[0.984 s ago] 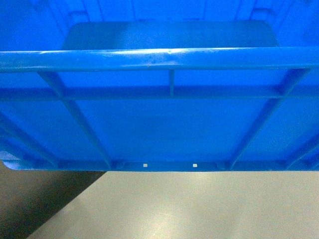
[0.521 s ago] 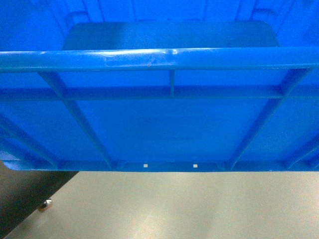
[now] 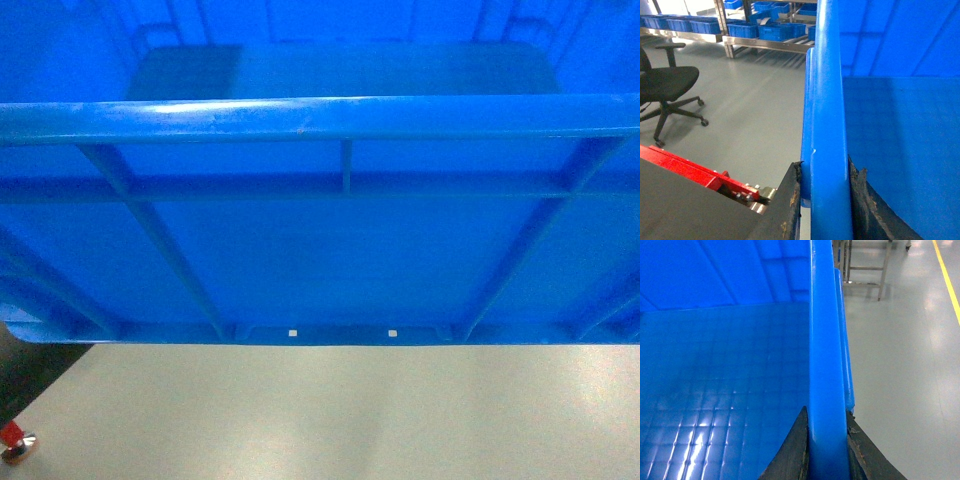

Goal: Place box next to blue box on left shelf

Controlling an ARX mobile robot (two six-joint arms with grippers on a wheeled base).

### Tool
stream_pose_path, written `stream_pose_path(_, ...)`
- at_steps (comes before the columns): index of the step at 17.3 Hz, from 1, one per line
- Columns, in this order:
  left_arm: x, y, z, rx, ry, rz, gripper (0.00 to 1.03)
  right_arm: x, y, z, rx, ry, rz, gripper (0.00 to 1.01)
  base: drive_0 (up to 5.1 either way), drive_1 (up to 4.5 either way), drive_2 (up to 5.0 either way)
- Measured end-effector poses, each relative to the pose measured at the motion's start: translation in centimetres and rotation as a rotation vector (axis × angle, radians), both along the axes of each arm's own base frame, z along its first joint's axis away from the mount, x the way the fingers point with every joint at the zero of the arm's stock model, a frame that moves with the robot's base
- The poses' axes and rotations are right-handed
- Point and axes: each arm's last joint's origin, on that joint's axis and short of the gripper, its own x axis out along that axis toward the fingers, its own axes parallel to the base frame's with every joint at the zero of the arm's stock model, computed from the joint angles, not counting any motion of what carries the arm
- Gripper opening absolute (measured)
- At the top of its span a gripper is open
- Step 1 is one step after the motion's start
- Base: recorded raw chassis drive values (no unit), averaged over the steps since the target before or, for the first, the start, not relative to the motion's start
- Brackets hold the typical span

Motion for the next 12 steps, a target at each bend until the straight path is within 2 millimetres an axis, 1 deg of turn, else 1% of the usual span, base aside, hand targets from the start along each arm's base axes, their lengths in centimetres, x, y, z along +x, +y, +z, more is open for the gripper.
stream_pose_path(12, 0.0, 0.0, 0.0, 0.0, 0.0, 0.0, 0.18, 0.0, 0.0, 0.0, 0.0, 0.0, 0.0, 0.1, -1.5, -1.46, -1.5)
